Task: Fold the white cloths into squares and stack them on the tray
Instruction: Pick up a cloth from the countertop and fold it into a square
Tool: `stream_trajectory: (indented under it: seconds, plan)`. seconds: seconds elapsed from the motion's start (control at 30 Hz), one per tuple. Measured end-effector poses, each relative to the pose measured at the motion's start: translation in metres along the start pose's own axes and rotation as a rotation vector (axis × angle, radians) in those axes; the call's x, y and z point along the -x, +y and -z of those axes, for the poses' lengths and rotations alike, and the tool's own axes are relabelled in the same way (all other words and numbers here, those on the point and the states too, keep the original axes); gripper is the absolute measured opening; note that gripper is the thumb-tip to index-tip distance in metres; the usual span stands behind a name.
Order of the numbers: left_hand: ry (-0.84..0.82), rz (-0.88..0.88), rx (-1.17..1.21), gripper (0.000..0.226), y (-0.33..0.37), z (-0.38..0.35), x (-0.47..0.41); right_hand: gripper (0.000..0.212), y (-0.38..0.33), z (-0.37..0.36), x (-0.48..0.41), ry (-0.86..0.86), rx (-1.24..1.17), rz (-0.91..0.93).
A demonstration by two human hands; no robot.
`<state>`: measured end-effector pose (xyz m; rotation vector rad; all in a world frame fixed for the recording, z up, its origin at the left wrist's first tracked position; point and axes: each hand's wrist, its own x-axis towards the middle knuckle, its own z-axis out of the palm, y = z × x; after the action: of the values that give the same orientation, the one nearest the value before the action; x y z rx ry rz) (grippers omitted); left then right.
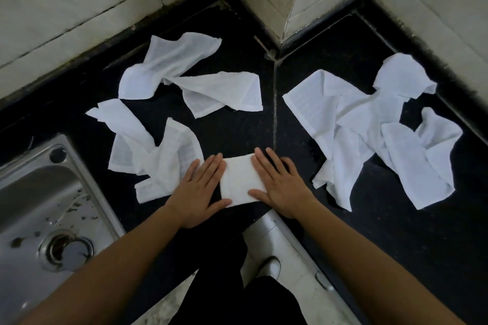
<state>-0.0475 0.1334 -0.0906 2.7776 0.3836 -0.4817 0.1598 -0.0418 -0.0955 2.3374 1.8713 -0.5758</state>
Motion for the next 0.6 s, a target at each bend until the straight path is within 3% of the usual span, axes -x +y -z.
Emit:
stream_trajectory:
  seconds: [0.1,0.2,0.3,0.4,0.6]
  plan:
    - [-0.009,0.006,-0.004,0.089,0.002,0.001,0.000,0.084,-0.003,0.005,0.005,0.019,-0.036,-0.019]
    - [0.017,0.008,0.026,0.088,0.005,0.007,-0.001,0.088,-0.021,0.016,0.013,0.087,-0.237,-0.192]
    - [0.012,0.046,0.093,0.095,0.010,0.014,0.001,0.060,-0.044,0.027,0.022,0.225,-0.351,-0.485]
    - [0.019,0.091,0.169,0.102,0.018,0.018,0.001,0.041,-0.049,0.035,0.021,0.058,-0.689,-0.727]
    - [0.024,0.213,0.368,0.091,0.021,0.038,0.000,0.011,-0.039,0.054,0.021,0.009,-1.009,-0.769]
